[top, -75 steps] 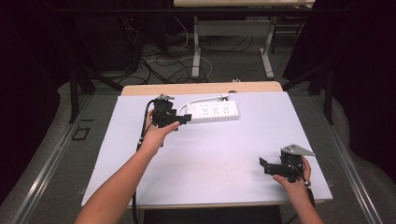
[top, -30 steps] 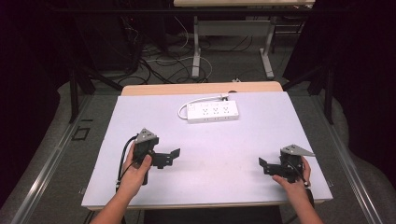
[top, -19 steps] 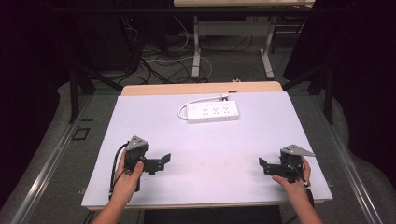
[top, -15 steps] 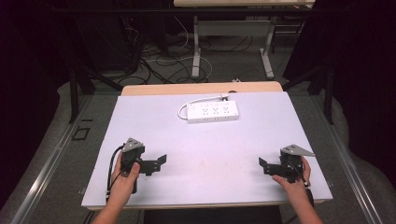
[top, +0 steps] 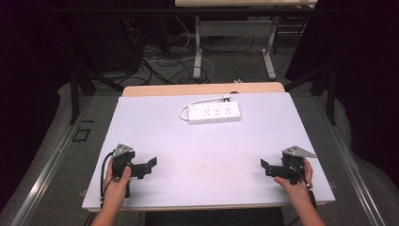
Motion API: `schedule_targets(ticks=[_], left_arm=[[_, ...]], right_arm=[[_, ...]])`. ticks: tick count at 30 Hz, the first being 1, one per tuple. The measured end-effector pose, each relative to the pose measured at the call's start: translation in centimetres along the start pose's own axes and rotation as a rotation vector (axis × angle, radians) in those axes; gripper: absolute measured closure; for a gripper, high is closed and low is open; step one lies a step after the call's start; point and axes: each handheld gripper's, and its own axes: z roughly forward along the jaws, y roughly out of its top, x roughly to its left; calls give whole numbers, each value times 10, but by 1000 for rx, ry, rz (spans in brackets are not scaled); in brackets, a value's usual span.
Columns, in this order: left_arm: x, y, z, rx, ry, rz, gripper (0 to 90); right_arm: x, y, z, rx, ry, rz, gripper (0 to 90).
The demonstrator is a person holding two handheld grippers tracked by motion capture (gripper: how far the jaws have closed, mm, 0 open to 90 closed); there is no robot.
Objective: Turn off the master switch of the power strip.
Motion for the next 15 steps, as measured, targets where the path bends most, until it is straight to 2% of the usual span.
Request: schedule_targets(ticks=[1,5,6,7,8,10,12,13,15], left_arm=[[0,-1,0,-1,2,-24,4],[7,-4,0,-1,13,-24,3],[9,-4,-1,15,12,-12,3],[9,-5,0,-1,17,-25,4],[11,-5,0,6,18,-15,4],[12,-7,1,-2,16,-34,3],[16,-8,1,4,26,-22,4],[17,-9,1,2,30,-38,4],[21,-10,1,-2,35,-45,4]], right_arm=[[0,0,0,1,0,-2,35],[0,0,0,5,0,-5,35],[0,0,0,5,3,-4,35],[0,0,0,3,2,-4,35],[0,0,0,4,2,-4,35],[0,0,1,3,2,-3,35],[-1,0,1,3,2,-4,35],[0,0,1,3,1,-4,35],[0,0,0,2,1,-4,35]])
